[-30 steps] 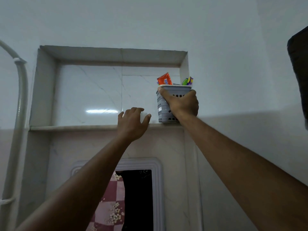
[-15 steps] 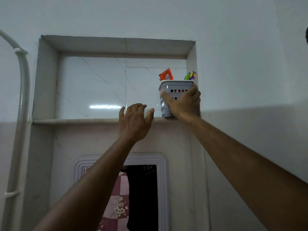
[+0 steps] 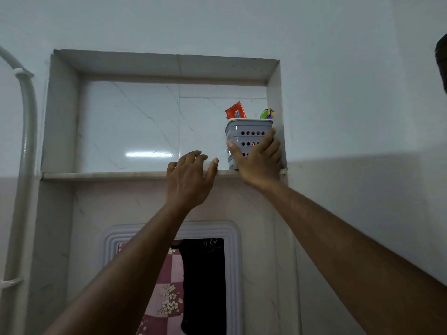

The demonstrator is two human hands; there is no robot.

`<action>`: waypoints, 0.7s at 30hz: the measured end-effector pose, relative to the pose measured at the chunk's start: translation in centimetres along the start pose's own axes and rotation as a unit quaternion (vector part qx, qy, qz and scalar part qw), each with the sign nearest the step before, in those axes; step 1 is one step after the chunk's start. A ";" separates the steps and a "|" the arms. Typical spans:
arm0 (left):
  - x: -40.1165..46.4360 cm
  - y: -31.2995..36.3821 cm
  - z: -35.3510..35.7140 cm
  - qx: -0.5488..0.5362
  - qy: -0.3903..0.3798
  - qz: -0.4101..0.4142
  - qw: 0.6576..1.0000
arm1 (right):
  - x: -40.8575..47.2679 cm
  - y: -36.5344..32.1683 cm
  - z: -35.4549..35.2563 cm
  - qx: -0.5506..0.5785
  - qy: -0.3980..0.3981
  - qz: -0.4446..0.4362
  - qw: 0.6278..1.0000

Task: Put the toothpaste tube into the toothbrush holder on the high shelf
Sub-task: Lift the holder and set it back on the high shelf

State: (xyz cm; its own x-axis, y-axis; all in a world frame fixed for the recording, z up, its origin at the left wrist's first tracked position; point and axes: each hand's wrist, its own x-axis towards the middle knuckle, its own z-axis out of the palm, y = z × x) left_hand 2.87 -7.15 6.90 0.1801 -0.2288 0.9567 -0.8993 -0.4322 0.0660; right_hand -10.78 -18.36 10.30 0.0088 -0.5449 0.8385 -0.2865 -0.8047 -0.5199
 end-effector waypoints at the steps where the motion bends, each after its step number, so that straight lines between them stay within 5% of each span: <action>1: 0.0 0.0 -0.1 0.000 -0.004 -0.002 1.000 | -0.1 0.1 0.0 0.000 -0.004 -0.002 1.000; 13: -2.2 -0.5 -2.6 -0.079 -0.076 -0.017 0.994 | -4.8 1.1 -4.4 0.115 0.057 -0.054 0.990; 21: -8.3 2.4 -8.9 -0.124 -0.044 -0.018 0.991 | -9.2 0.4 -10.4 0.204 0.052 -0.101 0.972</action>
